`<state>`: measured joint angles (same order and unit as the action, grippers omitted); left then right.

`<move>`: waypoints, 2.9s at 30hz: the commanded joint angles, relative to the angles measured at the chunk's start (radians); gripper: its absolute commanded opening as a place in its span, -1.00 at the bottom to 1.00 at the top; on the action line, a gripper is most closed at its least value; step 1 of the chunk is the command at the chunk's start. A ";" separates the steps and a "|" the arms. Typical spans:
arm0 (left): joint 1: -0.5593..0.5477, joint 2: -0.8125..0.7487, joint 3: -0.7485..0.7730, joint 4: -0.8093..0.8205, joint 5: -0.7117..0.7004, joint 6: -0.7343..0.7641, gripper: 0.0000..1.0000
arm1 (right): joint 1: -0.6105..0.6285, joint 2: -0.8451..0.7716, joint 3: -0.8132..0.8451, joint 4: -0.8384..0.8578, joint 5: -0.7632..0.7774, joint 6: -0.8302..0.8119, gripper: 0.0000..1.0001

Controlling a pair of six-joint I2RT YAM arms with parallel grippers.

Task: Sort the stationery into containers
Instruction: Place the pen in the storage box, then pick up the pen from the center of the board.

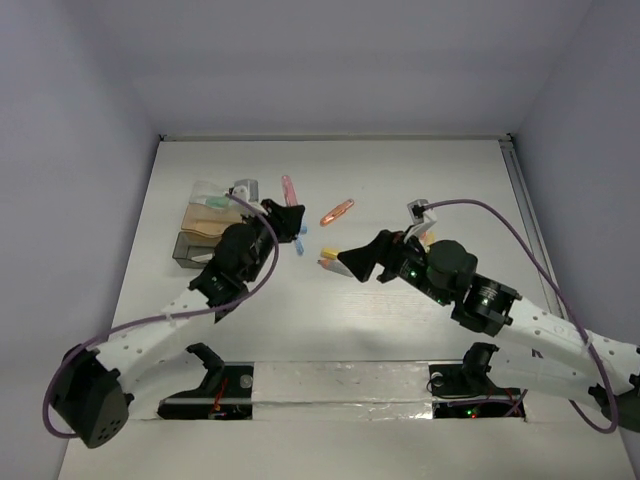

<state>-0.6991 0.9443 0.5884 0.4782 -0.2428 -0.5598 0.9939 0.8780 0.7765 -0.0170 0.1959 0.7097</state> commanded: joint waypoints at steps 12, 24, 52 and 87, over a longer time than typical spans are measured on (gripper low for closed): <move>0.584 0.356 0.169 0.023 0.189 -0.406 -1.00 | -0.058 -0.001 -0.109 -0.090 -0.039 -0.127 0.86; 0.673 0.602 0.252 0.022 0.194 -0.554 -1.00 | -0.078 0.061 -0.143 -0.063 -0.190 -0.128 0.93; 0.691 0.729 0.277 -0.021 0.100 -0.615 -0.73 | -0.078 0.041 -0.121 -0.087 -0.224 -0.179 0.94; 0.691 0.600 0.274 0.006 0.095 -0.519 0.06 | -0.078 0.032 -0.121 -0.094 -0.202 -0.184 0.94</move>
<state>-0.0109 1.5990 0.8394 0.4473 -0.1608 -1.1221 0.9222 0.9218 0.6235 -0.1307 -0.0185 0.5415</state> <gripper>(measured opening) 0.528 0.972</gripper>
